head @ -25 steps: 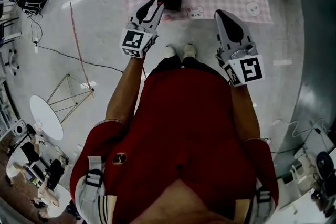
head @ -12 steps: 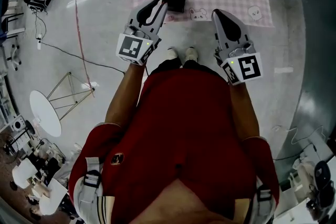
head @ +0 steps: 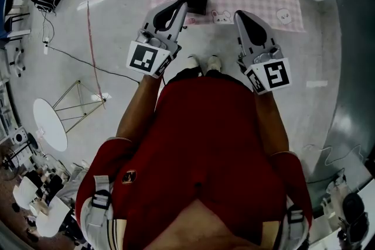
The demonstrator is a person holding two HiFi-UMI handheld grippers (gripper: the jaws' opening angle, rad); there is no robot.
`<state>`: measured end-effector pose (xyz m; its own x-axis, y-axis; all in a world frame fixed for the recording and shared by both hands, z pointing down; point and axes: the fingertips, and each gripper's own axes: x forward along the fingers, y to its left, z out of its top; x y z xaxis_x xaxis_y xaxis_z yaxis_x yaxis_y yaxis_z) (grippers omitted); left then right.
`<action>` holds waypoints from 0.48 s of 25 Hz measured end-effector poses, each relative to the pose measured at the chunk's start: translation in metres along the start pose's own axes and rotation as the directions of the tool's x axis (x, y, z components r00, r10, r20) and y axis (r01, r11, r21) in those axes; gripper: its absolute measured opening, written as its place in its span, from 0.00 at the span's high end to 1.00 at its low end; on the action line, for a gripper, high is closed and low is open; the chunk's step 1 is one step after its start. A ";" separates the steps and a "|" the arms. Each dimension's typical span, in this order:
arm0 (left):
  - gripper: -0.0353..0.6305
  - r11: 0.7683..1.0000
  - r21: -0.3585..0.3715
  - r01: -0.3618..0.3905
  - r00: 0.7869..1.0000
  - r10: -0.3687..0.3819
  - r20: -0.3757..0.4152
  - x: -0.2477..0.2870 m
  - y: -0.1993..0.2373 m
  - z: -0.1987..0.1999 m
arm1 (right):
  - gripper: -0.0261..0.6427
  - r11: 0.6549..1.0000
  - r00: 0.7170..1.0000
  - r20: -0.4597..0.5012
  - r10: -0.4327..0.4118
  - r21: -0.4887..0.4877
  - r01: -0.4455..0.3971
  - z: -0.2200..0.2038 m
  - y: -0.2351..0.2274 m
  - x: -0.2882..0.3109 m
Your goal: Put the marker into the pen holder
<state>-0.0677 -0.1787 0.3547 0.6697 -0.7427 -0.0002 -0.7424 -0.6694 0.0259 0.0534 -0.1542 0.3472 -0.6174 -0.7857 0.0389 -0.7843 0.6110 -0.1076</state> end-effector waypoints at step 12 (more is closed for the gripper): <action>0.94 0.999 0.038 0.014 0.998 -0.017 0.057 -0.012 -0.016 0.031 | 0.96 0.999 0.999 0.025 0.038 -0.005 -0.038 0.003 0.017 -0.004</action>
<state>-0.0644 -0.1589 0.3230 0.6796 -0.7313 -0.0581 -0.7329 -0.6802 -0.0124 0.0424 -0.1408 0.3422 -0.6452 -0.7640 0.0098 -0.7605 0.6409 -0.1041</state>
